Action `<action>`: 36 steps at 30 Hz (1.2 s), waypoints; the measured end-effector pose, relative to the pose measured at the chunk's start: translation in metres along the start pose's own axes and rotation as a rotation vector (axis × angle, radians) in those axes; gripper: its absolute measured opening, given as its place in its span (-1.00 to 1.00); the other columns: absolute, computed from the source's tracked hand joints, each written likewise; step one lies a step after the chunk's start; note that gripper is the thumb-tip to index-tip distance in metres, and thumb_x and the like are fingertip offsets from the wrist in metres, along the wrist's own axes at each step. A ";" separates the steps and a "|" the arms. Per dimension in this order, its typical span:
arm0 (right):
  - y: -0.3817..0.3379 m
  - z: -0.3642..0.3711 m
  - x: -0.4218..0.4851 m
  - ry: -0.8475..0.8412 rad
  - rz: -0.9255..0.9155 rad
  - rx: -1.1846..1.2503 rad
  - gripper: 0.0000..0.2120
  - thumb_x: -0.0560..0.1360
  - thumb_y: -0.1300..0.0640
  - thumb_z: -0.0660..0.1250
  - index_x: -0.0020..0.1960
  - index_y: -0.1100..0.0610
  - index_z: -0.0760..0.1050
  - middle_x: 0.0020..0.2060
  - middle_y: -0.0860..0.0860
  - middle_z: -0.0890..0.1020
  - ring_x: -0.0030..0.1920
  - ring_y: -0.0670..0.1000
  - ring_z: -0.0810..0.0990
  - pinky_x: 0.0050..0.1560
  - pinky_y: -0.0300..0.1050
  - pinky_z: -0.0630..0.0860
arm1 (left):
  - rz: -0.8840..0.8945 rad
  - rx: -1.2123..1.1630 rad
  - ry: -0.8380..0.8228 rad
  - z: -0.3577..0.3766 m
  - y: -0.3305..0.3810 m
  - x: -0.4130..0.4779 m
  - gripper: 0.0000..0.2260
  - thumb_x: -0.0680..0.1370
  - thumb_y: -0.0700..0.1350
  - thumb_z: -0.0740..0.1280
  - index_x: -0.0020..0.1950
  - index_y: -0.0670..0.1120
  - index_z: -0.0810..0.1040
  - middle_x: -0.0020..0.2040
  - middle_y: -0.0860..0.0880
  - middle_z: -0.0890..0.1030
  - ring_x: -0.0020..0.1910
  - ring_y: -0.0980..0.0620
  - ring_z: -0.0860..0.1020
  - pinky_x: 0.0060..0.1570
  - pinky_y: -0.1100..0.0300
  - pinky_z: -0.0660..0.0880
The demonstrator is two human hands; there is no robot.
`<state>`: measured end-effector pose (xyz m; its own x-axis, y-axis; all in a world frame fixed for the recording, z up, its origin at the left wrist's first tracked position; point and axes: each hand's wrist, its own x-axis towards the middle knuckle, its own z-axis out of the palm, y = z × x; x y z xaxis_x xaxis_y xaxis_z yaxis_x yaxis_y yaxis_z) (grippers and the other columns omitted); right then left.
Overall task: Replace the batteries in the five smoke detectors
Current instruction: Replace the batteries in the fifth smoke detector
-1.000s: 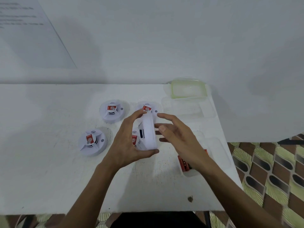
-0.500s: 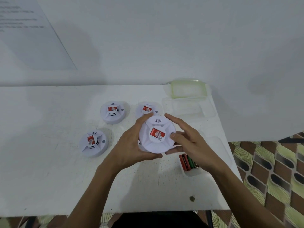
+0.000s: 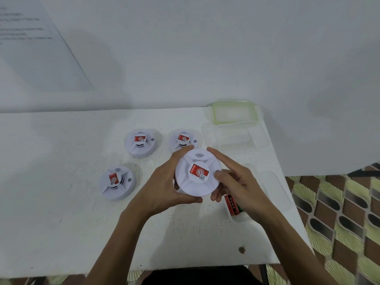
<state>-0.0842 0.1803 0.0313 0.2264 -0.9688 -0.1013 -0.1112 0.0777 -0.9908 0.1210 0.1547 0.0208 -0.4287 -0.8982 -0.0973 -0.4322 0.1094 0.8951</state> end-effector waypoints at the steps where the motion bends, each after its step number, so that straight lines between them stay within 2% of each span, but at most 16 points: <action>1: 0.001 0.000 -0.001 0.002 -0.001 0.004 -0.51 0.63 0.27 0.16 0.39 -0.24 0.37 -0.17 0.21 0.67 -0.29 0.21 0.62 -0.22 -0.08 0.59 | -0.002 -0.001 -0.001 0.000 0.000 0.000 -0.22 0.14 0.46 0.40 0.28 0.51 0.11 0.27 0.59 0.25 0.33 0.44 0.28 0.34 0.33 0.27; 5: 0.003 0.001 -0.002 0.013 0.002 0.017 -0.52 0.64 0.27 0.16 0.37 -0.24 0.39 -0.18 0.22 0.66 -0.30 0.21 0.61 -0.24 -0.11 0.57 | 0.002 -0.011 -0.001 0.001 -0.003 0.002 -0.17 0.16 0.41 0.45 0.33 0.39 0.13 0.30 0.50 0.30 0.33 0.41 0.31 0.34 0.30 0.30; 8: 0.003 0.001 -0.001 0.018 0.000 0.021 -0.53 0.64 0.27 0.15 0.37 -0.23 0.40 -0.18 0.22 0.66 -0.30 0.23 0.61 -0.24 -0.10 0.58 | -0.017 -0.032 -0.002 0.001 -0.005 0.004 -0.16 0.11 0.53 0.35 0.30 0.35 0.13 0.29 0.47 0.25 0.26 0.55 0.26 0.26 0.51 0.22; 9: 0.004 0.001 -0.001 0.020 0.003 0.017 -0.53 0.64 0.27 0.15 0.37 -0.23 0.40 -0.18 0.22 0.66 -0.30 0.23 0.61 -0.25 -0.10 0.58 | -0.016 -0.024 -0.003 0.001 -0.005 0.004 -0.16 0.11 0.53 0.35 0.30 0.35 0.13 0.29 0.47 0.25 0.27 0.54 0.26 0.26 0.52 0.22; 12: 0.005 0.001 0.000 0.029 0.011 0.007 -0.56 0.64 0.23 0.18 0.39 -0.21 0.39 -0.16 0.24 0.66 -0.29 0.22 0.62 -0.24 -0.10 0.58 | 0.003 0.007 -0.008 0.001 -0.006 0.004 -0.18 0.15 0.44 0.42 0.32 0.39 0.13 0.33 0.45 0.26 0.33 0.42 0.29 0.34 0.38 0.26; 16: 0.006 0.001 0.002 0.031 0.008 -0.004 -0.57 0.62 0.20 0.18 0.41 -0.17 0.38 -0.15 0.26 0.66 -0.31 0.20 0.62 -0.24 -0.10 0.58 | -0.022 -0.018 -0.004 -0.001 -0.003 0.003 -0.15 0.07 0.56 0.33 0.26 0.31 0.16 0.26 0.41 0.26 0.19 0.62 0.26 0.23 0.53 0.22; 18: 0.006 0.002 0.002 0.028 0.008 0.001 -0.56 0.63 0.21 0.18 0.41 -0.18 0.38 -0.15 0.27 0.65 -0.31 0.20 0.62 -0.24 -0.10 0.58 | -0.037 0.015 -0.013 -0.002 0.000 0.003 -0.15 0.12 0.43 0.46 0.30 0.32 0.16 0.24 0.40 0.32 0.15 0.59 0.32 0.21 0.51 0.28; 20: 0.006 0.002 0.002 0.028 0.005 0.004 -0.58 0.61 0.17 0.19 0.40 -0.18 0.39 -0.14 0.27 0.65 -0.32 0.20 0.61 -0.25 -0.09 0.58 | -0.027 0.095 0.001 -0.004 0.001 0.002 -0.10 0.19 0.14 0.60 0.37 0.34 0.13 0.17 0.36 0.41 0.09 0.52 0.40 0.08 0.54 0.36; 21: 0.005 0.002 0.002 0.028 0.002 0.007 -0.58 0.61 0.18 0.19 0.40 -0.19 0.40 -0.14 0.26 0.65 -0.32 0.21 0.61 -0.25 -0.09 0.58 | -0.020 0.117 0.011 -0.005 0.000 0.002 -0.08 0.21 0.06 0.61 0.39 0.34 0.12 0.14 0.34 0.43 0.07 0.51 0.41 0.03 0.57 0.35; 24: 0.003 0.002 0.002 0.015 0.001 0.016 -0.51 0.63 0.27 0.16 0.33 -0.29 0.43 -0.15 0.26 0.65 -0.30 0.28 0.59 -0.25 -0.07 0.59 | -0.009 0.124 0.023 -0.005 -0.003 0.003 -0.07 0.22 0.02 0.62 0.40 0.33 0.12 0.12 0.35 0.44 0.06 0.50 0.42 -0.01 0.61 0.34; 27: -0.001 0.002 0.001 0.003 0.002 0.015 -0.48 0.63 0.30 0.15 0.29 -0.33 0.44 -0.16 0.26 0.65 -0.31 0.27 0.59 -0.26 -0.06 0.59 | -0.009 0.097 0.014 -0.005 -0.002 0.003 -0.08 0.21 0.05 0.62 0.38 0.35 0.12 0.12 0.39 0.44 0.07 0.50 0.42 0.03 0.54 0.37; 30: -0.001 0.000 0.001 -0.005 0.029 0.001 -0.51 0.63 0.29 0.16 0.35 -0.26 0.40 -0.16 0.24 0.66 -0.31 0.20 0.61 -0.24 -0.06 0.59 | -0.026 -0.015 -0.011 -0.003 0.000 0.002 -0.15 0.15 0.33 0.53 0.33 0.32 0.18 0.16 0.51 0.42 0.17 0.50 0.38 0.21 0.42 0.37; 31: -0.001 0.000 0.001 -0.008 0.043 0.001 -0.52 0.63 0.28 0.16 0.37 -0.24 0.38 -0.15 0.23 0.66 -0.31 0.18 0.61 -0.23 -0.07 0.60 | -0.020 -0.029 -0.013 -0.003 0.000 0.002 -0.14 0.16 0.34 0.52 0.36 0.31 0.19 0.22 0.50 0.39 0.23 0.44 0.38 0.25 0.34 0.39; 33: -0.002 -0.002 0.001 -0.024 0.062 -0.009 -0.52 0.62 0.25 0.20 0.40 -0.23 0.34 -0.14 0.18 0.68 -0.29 0.14 0.64 -0.19 -0.08 0.61 | 0.017 -0.010 -0.013 -0.005 -0.001 0.000 -0.12 0.23 0.14 0.59 0.41 0.30 0.18 0.32 0.37 0.39 0.30 0.27 0.41 0.25 0.20 0.45; 36: -0.005 -0.007 -0.002 -0.098 0.087 -0.088 -0.37 0.55 0.20 0.36 0.46 -0.26 0.24 -0.05 0.04 0.70 -0.19 0.10 0.67 -0.09 -0.08 0.63 | 0.046 -0.026 -0.037 -0.009 -0.004 0.000 -0.13 0.28 -0.01 0.60 0.45 0.24 0.17 0.35 0.31 0.39 0.32 0.20 0.42 0.21 0.25 0.47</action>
<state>-0.0911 0.1797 0.0374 0.3051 -0.9312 -0.1992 -0.2179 0.1354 -0.9665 0.1300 0.1508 0.0211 -0.4771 -0.8759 -0.0719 -0.3909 0.1382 0.9100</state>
